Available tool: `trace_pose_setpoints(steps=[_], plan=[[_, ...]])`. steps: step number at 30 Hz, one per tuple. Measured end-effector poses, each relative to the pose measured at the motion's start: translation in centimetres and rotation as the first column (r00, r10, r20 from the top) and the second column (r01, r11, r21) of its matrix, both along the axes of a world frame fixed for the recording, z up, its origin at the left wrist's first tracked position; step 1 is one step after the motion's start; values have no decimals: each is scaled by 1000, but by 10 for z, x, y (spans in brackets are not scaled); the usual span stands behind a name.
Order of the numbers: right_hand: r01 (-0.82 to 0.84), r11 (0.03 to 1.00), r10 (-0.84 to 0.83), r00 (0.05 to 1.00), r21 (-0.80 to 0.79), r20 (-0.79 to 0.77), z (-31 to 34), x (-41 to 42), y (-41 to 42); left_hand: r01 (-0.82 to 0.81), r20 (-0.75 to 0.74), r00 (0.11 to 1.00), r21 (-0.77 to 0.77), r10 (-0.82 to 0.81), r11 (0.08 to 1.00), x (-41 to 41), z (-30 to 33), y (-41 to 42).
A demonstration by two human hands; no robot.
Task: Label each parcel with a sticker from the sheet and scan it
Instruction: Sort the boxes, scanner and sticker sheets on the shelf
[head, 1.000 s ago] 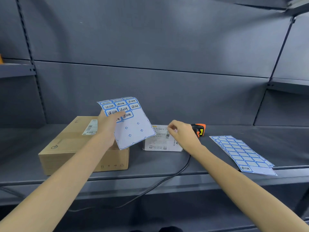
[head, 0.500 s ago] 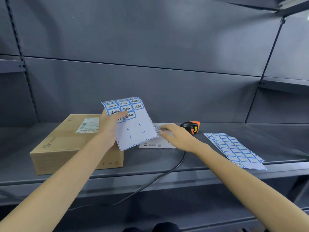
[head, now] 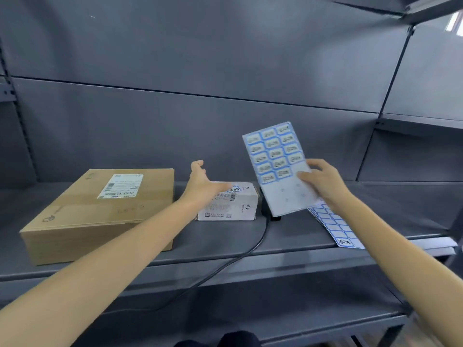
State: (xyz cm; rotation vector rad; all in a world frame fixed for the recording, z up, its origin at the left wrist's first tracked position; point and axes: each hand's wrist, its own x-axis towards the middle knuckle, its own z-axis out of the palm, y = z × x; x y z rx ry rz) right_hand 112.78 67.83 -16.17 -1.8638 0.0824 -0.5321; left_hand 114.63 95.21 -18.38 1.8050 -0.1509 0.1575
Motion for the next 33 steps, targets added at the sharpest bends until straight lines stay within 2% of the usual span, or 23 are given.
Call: trace_pose_setpoints(steps=[3, 6, 8, 11, 13, 15, 18, 21, 24, 28, 30, 33], plan=[[173, 985, -175, 982, -26, -73, -14, 3, -63, -28, -61, 998, 111, 35, 993, 9, -4, 4], [310, 941, -328, 934, -134, -144, -39, 5, -106, -52, -113, 992, 103, 64, 993, 14, -13, 2], [341, 914, -388, 895, -221, -221, -57, 7, -120, -61, -131, 989, 72, 70, 995, 18, -19, 0], [318, 841, -474, 824, -437, -312, -77, 9, -127, -117, -152, 981, 9, 117, 993, 24, -24, -3], [303, 814, -510, 781, -495, -360, -84, 11, -125, -148, -162, 976, -16, 143, 989, 27, -26, -3], [312, 754, -576, 738, -578, -353, -88, 14, -120, -177, -180, 969, -25, 169, 984, 28, -29, -2], [338, 608, -685, 681, -718, -259, -86, 15, -108, -207, -239, 953, -75, 184, 975, 31, -34, 1], [387, 536, -706, 693, -750, -147, -83, 17, -94, -202, -276, 947, -117, 163, 972, 31, -41, 3], [397, 632, -603, 791, -666, -100, -74, 23, -65, -203, -259, 952, -136, 163, 970, 30, -44, 2], [241, 786, -340, 938, -570, -72, -53, 29, -2, -203, -222, 961, -170, 163, 964, 26, -48, 1], [157, 853, -220, 973, -497, -70, -47, 27, 30, -201, -198, 966, -182, 164, 963, 24, -50, 1], [18, 918, -83, 986, -397, -147, -46, 26, 67, -195, -174, 971, -192, 162, 962, 21, -52, 1]])
